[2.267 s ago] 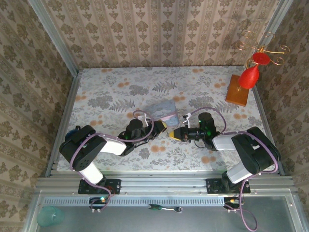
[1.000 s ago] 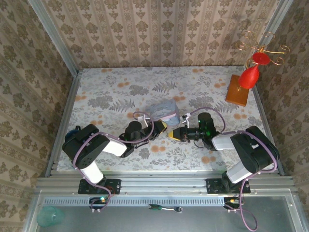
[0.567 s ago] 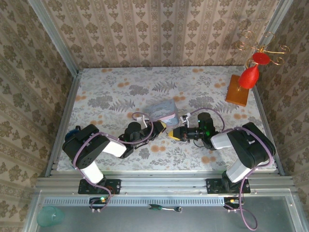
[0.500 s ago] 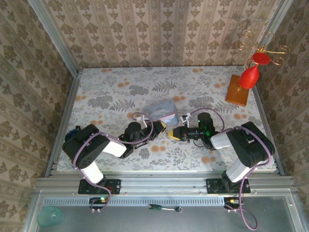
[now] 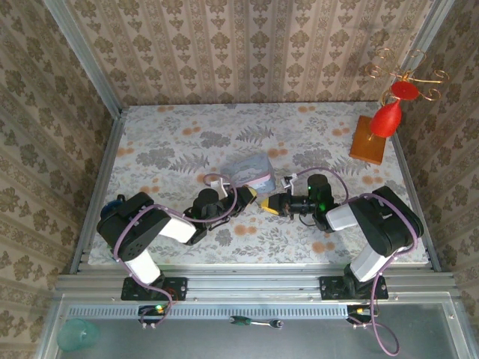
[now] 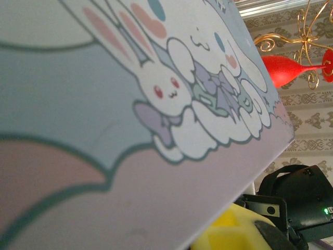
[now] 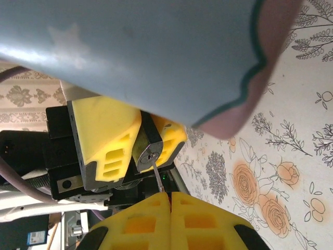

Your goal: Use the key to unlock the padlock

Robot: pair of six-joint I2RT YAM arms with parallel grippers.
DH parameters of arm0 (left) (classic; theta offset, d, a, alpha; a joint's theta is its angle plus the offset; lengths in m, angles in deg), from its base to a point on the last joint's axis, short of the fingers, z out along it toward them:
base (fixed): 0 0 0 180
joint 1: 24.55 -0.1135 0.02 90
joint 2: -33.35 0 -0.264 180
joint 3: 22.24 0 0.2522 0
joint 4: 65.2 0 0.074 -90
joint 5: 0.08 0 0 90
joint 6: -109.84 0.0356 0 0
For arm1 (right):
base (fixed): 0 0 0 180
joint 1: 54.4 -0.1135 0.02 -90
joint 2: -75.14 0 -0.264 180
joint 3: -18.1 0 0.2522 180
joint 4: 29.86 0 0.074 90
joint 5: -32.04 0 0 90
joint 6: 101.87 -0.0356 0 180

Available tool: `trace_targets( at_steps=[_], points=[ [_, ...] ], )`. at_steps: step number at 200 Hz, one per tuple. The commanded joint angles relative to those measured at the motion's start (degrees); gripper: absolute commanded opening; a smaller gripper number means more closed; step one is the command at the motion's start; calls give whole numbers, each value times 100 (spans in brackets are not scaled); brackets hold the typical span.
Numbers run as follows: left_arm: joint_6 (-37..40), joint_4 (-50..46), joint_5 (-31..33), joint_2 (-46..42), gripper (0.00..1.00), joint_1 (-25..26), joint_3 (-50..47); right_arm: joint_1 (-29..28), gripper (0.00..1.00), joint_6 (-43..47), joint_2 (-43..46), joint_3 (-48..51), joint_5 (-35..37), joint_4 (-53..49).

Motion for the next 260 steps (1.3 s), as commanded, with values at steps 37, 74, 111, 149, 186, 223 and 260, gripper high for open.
trace_targets(
  at_steps=[37,74,111,149,186,223,260],
  points=[
    [-14,597,-503,56,10,184,198,51,0,-434,-234,96,733,649],
    [-31,599,-498,74,10,206,262,45,0,-683,-432,143,864,1076],
    [-27,583,-489,101,10,198,328,-67,0,-886,-521,200,976,1373],
    [-21,588,-503,188,10,168,435,-354,0,-912,-508,272,1240,1379],
    [-25,587,-492,197,10,146,421,-538,0,-962,-385,433,1599,1541],
    [-10,584,-498,187,10,145,394,-677,0,-790,-130,531,1953,1376],
    [-30,561,-481,171,10,144,334,-711,0,-504,212,490,2095,853]
  ],
)
